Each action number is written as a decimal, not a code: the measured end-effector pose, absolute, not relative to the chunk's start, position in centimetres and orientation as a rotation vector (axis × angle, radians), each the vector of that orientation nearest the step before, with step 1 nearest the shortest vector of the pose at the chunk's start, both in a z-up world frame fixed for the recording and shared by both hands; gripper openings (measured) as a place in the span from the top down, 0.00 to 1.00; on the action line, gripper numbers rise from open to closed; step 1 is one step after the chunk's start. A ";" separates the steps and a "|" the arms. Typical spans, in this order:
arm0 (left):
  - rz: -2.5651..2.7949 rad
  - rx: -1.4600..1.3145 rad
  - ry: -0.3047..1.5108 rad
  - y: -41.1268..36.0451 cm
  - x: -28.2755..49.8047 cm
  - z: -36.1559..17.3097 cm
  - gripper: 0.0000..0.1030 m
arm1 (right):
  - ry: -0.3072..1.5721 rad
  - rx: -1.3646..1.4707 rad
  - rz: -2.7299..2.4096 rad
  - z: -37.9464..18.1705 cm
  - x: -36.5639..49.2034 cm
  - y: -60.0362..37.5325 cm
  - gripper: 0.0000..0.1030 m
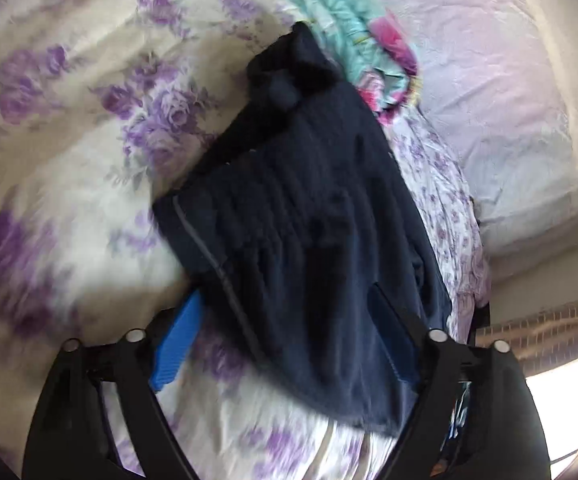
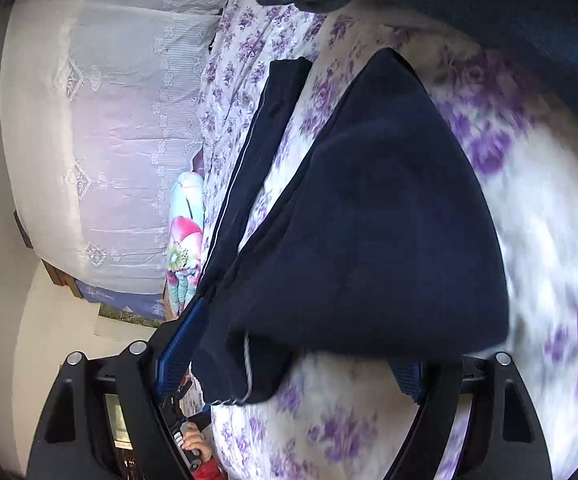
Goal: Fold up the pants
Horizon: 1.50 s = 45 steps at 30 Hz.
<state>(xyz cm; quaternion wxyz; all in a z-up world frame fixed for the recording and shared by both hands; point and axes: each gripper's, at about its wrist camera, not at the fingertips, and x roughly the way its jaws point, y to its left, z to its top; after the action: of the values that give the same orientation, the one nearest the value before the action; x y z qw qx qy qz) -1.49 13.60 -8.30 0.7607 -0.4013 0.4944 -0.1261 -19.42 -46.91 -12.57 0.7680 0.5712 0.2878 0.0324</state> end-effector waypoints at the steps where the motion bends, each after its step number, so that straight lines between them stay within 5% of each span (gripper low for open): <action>1: -0.260 -0.885 1.069 13.7 -1.5 -8.2 0.23 | 0.618 1.227 0.070 -12.5 -19.2 -47.0 0.24; 3: -0.238 -0.891 1.062 14.1 -1.9 -7.8 0.55 | 0.592 1.146 0.030 -11.7 -19.1 -47.1 0.74; 4: -0.232 -0.893 1.057 14.7 -2.2 -7.9 0.79 | 0.581 1.106 0.010 -11.3 -19.3 -47.3 0.80; 8: -0.282 -0.970 0.998 17.6 -4.4 -6.9 0.84 | 0.544 0.949 -0.015 -8.6 -20.3 -47.6 0.87; 13: -0.294 -0.966 0.881 20.2 -7.4 -2.3 0.85 | 0.551 0.789 0.024 -4.8 -21.9 -46.4 0.87; 16: -0.295 -0.949 0.900 21.0 -8.2 -2.2 0.85 | 0.716 0.710 0.008 -6.8 -22.4 -46.4 0.86; 18: -0.240 -0.930 0.979 21.3 -8.9 -4.5 0.85 | 0.810 0.727 -0.043 -9.2 -22.7 -46.8 0.73; 21: -0.048 -0.762 1.029 22.5 -10.8 -6.5 0.85 | 0.811 0.899 -0.069 -10.9 -25.1 -49.3 0.67; 22: -0.015 -0.750 1.018 23.4 -11.5 -6.6 0.83 | 0.760 0.943 -0.100 -10.3 -26.4 -50.6 0.62; 25: -0.009 -0.858 0.963 26.7 -13.1 -6.3 0.57 | 0.595 0.909 -0.259 -6.6 -29.6 -53.1 0.57; 27: 0.035 -0.796 0.928 26.8 -12.4 -4.8 0.55 | 0.506 0.807 -0.273 -3.4 -29.4 -52.8 0.57; 35: -0.192 -0.488 0.919 14.8 -2.1 0.0 0.40 | 0.705 0.493 0.258 -1.5 -9.8 -36.1 0.46; 45: -0.269 -0.452 1.059 10.8 5.2 -6.3 0.39 | 0.971 0.281 0.497 -6.9 8.7 -19.3 0.39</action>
<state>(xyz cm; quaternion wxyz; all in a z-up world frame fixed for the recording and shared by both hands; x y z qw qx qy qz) 5.21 10.78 -6.25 0.8303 -0.2133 0.4991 -0.1268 8.68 -19.27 -6.95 0.8455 0.1331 0.4604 0.2356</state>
